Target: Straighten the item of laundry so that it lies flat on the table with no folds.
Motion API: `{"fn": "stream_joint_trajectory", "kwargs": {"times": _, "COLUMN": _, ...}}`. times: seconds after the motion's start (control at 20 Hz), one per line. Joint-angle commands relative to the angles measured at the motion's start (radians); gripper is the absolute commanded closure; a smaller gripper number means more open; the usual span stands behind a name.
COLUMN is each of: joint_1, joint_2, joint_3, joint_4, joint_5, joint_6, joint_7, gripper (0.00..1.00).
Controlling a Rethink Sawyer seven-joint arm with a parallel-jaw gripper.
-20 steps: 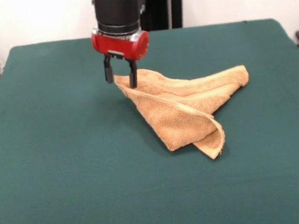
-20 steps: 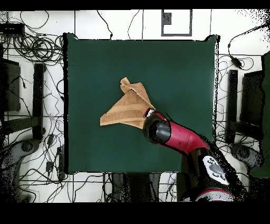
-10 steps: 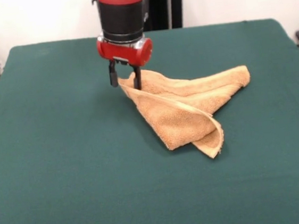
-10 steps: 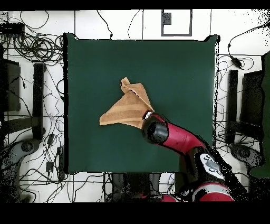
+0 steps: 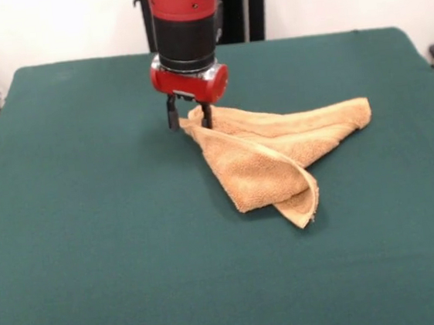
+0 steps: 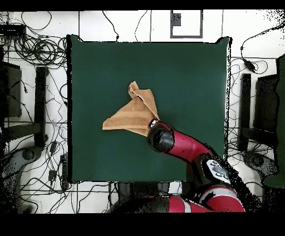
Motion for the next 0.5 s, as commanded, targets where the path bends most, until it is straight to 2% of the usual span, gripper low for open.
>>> {"fn": "stream_joint_trajectory", "kwargs": {"times": 0.05, "joint_1": 0.052, "joint_2": 0.035, "joint_3": 0.067, "joint_4": -0.007, "joint_5": -0.016, "joint_6": -0.042, "joint_7": 0.130, "gripper": 0.00}}
{"fn": "stream_joint_trajectory", "kwargs": {"times": 0.5, "joint_1": 0.083, "joint_2": 0.012, "joint_3": 0.022, "joint_4": -0.020, "joint_5": -0.038, "joint_6": -0.068, "joint_7": 0.112, "gripper": 0.00}}
